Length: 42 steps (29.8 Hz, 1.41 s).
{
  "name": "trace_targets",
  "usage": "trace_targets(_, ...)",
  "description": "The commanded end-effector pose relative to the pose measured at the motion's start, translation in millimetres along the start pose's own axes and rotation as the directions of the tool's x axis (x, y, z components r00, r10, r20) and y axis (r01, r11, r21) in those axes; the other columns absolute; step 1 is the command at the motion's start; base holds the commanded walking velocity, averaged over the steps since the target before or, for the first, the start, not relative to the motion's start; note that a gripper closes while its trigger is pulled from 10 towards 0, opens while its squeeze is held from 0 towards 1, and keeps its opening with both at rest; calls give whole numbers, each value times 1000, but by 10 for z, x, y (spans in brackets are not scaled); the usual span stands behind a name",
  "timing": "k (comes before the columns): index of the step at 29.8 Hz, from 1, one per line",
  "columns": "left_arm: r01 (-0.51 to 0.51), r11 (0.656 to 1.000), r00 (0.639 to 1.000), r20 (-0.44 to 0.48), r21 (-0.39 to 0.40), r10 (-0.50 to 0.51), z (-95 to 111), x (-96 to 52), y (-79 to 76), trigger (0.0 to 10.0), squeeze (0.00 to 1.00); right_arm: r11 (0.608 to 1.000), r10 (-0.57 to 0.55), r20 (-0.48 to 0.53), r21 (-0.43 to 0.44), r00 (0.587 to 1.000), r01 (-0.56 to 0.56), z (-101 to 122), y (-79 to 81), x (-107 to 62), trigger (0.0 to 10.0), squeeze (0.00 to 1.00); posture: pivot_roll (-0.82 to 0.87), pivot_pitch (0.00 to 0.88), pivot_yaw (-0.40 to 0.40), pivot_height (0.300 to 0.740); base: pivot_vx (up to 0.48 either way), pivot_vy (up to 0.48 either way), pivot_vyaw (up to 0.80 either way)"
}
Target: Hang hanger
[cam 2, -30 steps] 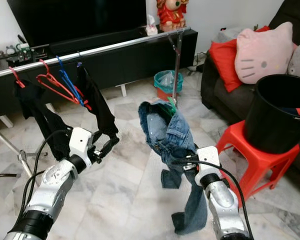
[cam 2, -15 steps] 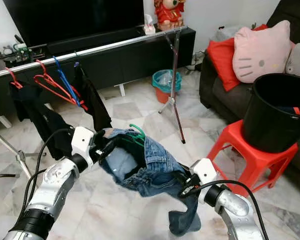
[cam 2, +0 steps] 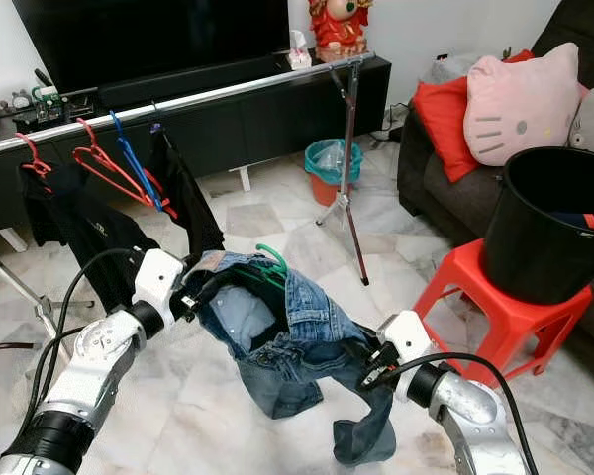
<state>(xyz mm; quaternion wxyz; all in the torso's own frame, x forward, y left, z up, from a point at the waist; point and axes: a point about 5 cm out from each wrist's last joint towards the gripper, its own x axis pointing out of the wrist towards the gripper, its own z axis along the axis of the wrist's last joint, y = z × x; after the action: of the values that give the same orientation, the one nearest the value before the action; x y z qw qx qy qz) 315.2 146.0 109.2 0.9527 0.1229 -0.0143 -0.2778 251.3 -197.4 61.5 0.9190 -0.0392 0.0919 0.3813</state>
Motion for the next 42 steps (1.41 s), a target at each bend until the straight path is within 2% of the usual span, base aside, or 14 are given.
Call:
trace_targets(1,70,993,997,-32,90,-67,-22,-24,-57,10000,0,998,11,83,-55,996,-6,230,-45,44,10000,0,57,0,64,740,0,0,0)
trace_targets(4,119,975,991,-81,188,-105,-83,-46,-112,10000,0,998,14,76,-62,997,-9,236,-51,43,10000,0,57,0,63,740,0,0,0)
trace_targets(12,20,969,997,-78,248,-1,-99,-15,-38,10000,0,997,30,77,-75,997,-25,280,-60,53,10000,0,52,0,64,740,0,0,0)
trace_targets(20,-102,932,986,-87,347,141,-105,7,134,10000,0,996,52,78,-80,996,-46,304,-37,73,10000,0,51,3,66,740,0,0,0)
trace_targets(26,-106,917,980,-116,386,162,-148,12,158,10000,0,996,53,75,-82,996,-46,304,-34,59,10000,0,50,5,67,740,0,0,0)
trace_targets(27,-82,903,980,-129,422,150,-171,6,153,4235,0,995,55,73,-84,996,-49,304,-33,54,10000,0,49,3,67,740,0,0,0)
trace_targets(28,-74,897,981,-131,435,145,-178,3,151,4235,0,995,56,72,-84,996,-50,305,-32,53,10000,0,49,3,67,740,0,0,0)
trace_targets(29,-68,896,981,-135,439,141,-186,1,148,0,0,995,56,71,-85,996,-50,306,-32,53,10000,0,49,3,67,740,0,0,0)
trace_targets(42,-138,874,950,-187,465,250,-254,-16,296,0,0,991,84,59,-105,995,-78,325,-13,63,10000,0,51,0,67,740,0,0,0)
